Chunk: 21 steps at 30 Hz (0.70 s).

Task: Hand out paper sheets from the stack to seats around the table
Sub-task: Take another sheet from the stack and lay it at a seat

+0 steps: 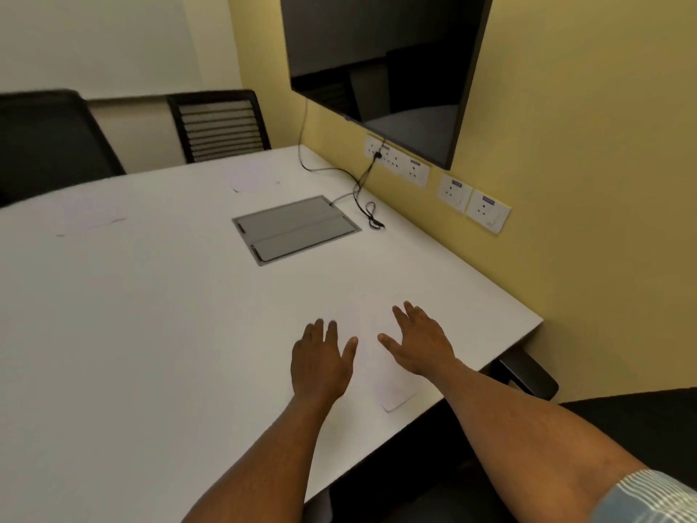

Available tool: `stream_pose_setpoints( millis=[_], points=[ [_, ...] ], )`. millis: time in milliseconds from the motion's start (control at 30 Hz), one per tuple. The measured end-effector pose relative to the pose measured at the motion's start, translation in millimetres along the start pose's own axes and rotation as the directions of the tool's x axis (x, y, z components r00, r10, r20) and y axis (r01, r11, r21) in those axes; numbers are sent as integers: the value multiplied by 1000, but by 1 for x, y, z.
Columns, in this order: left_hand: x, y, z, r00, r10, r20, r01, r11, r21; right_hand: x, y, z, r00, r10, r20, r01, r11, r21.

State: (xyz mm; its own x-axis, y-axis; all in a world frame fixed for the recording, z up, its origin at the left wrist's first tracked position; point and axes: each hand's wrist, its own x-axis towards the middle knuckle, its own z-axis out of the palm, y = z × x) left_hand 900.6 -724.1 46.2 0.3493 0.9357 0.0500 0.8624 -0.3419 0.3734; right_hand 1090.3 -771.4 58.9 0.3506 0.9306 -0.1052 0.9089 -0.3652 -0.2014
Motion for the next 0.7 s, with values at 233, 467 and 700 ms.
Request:
stream_pose_setpoints(
  millis=[233,467,700],
  points=[
    [-78,-23,-104,984,-44,-174,56,996,67,-67,-66,-60,971,-198,-135,201,979,13],
    [-161,-74,-200,934,-162,-320,200,976,89,-128,-167,-93,883,-408,-233,428,903,38],
    [-244,-144,-273,843,-291,-453,361,930,73,-191,-302,-99,722,-633,-280,669,742,49]
  ],
)
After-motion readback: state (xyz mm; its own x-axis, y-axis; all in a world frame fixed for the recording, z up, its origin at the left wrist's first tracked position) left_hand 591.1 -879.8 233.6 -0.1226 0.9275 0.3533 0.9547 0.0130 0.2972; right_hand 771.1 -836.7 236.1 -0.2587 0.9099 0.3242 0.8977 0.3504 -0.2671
